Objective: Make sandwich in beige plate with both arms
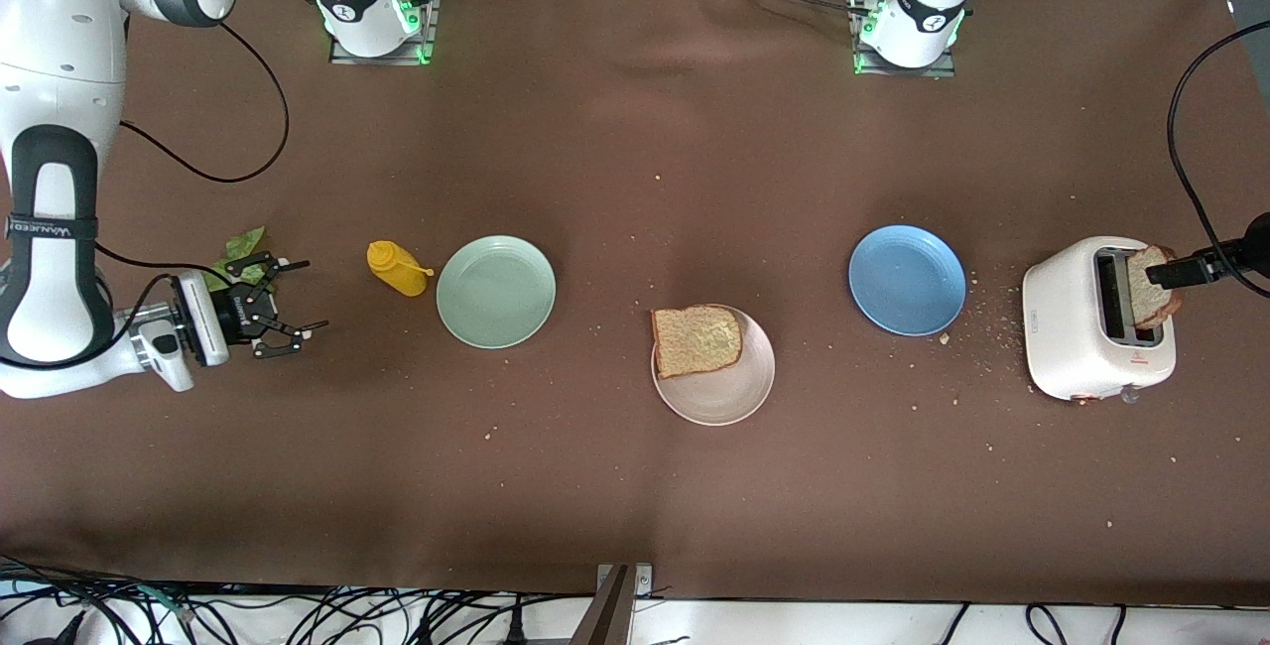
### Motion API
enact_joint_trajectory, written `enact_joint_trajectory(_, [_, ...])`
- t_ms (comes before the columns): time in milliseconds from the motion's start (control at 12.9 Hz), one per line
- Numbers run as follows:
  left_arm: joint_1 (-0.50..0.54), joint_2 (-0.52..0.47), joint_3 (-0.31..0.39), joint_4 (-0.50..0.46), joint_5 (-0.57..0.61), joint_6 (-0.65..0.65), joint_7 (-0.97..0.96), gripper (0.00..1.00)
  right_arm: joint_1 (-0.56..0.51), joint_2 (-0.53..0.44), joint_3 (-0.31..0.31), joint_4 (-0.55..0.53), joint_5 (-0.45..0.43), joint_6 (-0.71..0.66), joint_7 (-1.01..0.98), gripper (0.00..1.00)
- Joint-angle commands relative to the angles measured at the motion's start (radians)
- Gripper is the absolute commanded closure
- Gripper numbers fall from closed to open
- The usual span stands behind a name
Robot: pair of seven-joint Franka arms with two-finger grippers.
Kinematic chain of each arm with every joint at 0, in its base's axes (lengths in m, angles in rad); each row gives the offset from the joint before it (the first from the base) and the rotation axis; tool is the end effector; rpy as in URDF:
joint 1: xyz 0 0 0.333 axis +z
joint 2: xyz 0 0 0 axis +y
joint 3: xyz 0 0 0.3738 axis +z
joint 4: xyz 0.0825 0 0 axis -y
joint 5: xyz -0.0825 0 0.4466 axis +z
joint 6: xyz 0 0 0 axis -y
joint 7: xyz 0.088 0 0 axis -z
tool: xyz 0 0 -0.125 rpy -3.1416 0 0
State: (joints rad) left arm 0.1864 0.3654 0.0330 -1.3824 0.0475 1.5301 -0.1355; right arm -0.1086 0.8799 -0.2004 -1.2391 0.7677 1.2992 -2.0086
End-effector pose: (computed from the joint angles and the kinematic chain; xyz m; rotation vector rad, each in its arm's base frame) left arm 0.7058 0.1598 0.5145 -3.0256 -0.5361 0.3390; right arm 0.7541 -0.0958 0.2234 -1.5184 -1.5552 -0.2919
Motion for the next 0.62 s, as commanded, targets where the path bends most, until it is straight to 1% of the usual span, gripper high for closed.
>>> enact_joint_trajectory(0, [0.005, 0.003, -0.01, 0.009, 0.025, 0.002, -0.003, 0.0, 0.026, -0.054, -0.01, -0.016, -0.147, 0.069, 0.15, 0.01])
enact_joint_trajectory(78, [0.005, 0.003, -0.01, 0.009, 0.025, 0.002, -0.001, 0.0, 0.027, -0.073, -0.008, -0.017, -0.218, 0.106, 0.203, 0.01])
enact_joint_trajectory(233, [0.005, 0.003, -0.01, 0.009, 0.025, 0.002, -0.001, 0.0, 0.036, -0.094, -0.008, -0.051, -0.31, 0.178, 0.315, 0.01])
enact_joint_trajectory(389, [0.005, 0.003, -0.01, 0.009, 0.025, 0.002, -0.003, 0.0, 0.043, -0.12, -0.008, -0.135, -0.364, 0.285, 0.419, 0.01])
enact_joint_trajectory(544, [0.005, 0.003, -0.01, 0.009, 0.025, 0.002, -0.001, 0.0, 0.053, -0.189, -0.008, -0.262, -0.412, 0.403, 0.545, 0.03])
